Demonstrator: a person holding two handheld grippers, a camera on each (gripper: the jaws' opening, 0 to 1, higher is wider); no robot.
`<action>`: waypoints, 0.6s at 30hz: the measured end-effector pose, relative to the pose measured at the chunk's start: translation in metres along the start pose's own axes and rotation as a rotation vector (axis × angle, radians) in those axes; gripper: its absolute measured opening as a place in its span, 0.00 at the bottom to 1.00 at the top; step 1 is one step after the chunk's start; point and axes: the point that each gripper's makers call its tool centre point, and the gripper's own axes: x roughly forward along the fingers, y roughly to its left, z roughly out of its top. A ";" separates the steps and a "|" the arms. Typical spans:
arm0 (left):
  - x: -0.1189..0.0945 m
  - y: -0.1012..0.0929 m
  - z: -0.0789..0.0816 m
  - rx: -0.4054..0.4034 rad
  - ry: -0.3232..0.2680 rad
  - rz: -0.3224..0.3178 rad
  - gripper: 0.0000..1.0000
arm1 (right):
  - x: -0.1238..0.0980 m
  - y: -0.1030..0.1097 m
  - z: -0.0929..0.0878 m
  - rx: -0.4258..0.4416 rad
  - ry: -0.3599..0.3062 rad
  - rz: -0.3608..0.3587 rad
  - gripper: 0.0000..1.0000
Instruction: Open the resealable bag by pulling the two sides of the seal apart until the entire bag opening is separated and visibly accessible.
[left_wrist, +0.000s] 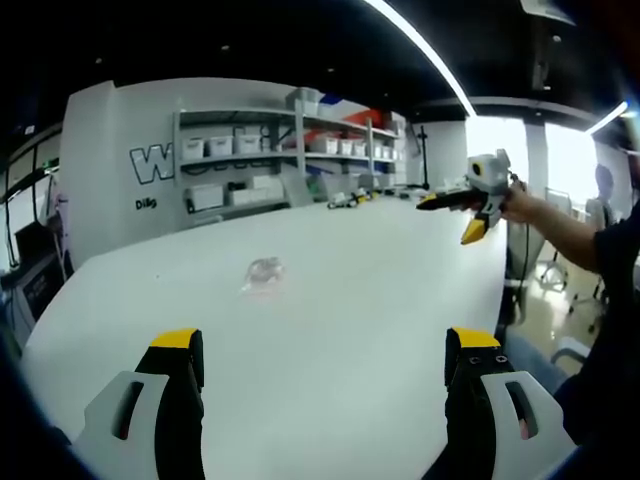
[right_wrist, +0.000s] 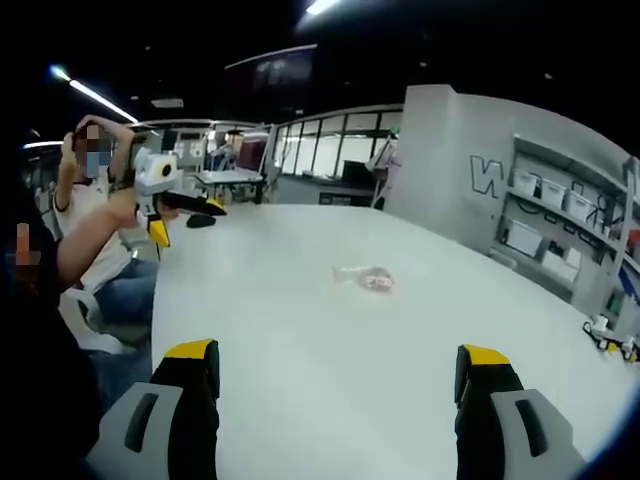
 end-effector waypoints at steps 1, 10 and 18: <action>0.001 0.000 0.000 -0.002 0.000 -0.001 1.00 | 0.002 0.000 0.001 -0.001 0.000 0.001 1.00; 0.005 -0.003 0.000 0.004 0.002 -0.012 1.00 | 0.027 0.001 0.012 -0.013 -0.012 0.010 0.99; 0.006 -0.007 0.000 0.009 0.004 -0.017 1.00 | 0.047 -0.003 0.022 -0.011 -0.020 0.020 0.99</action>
